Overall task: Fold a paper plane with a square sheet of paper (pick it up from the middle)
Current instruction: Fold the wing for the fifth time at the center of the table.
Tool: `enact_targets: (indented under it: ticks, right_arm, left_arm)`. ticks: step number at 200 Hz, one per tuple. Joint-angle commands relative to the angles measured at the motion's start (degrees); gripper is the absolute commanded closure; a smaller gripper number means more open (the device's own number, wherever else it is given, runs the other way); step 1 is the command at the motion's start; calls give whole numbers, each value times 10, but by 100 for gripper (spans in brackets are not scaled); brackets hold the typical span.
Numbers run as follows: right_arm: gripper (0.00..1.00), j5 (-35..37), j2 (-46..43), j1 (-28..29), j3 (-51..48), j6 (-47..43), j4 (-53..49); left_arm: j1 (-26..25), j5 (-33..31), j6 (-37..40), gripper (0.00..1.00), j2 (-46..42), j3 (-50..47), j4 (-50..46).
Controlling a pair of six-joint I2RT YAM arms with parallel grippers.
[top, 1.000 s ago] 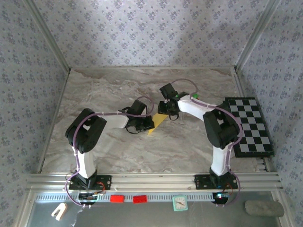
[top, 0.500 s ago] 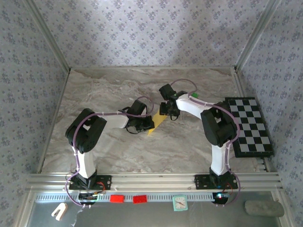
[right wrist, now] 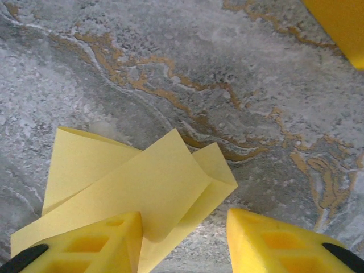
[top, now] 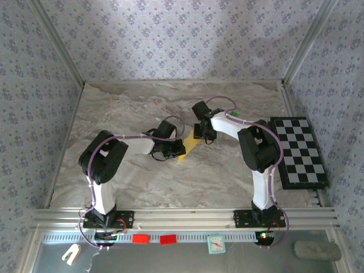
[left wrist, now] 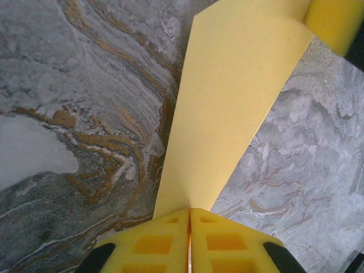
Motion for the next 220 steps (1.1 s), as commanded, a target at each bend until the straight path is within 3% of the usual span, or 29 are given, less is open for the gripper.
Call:
enact_targets:
  ticks: [1, 82, 220]
  right_arm:
    - [58, -3, 15, -2, 15, -6, -19]
    - [73, -5, 21, -5, 12, -3, -30]
    - [82, -9, 20, -6, -1, 0, -24]
  left_arm:
    - [1, 2, 1, 91, -1, -5, -21]
    - [4, 18, 3, 87, -14, 8, 9]
    - [5, 7, 4, 87, 23, 5, -26]
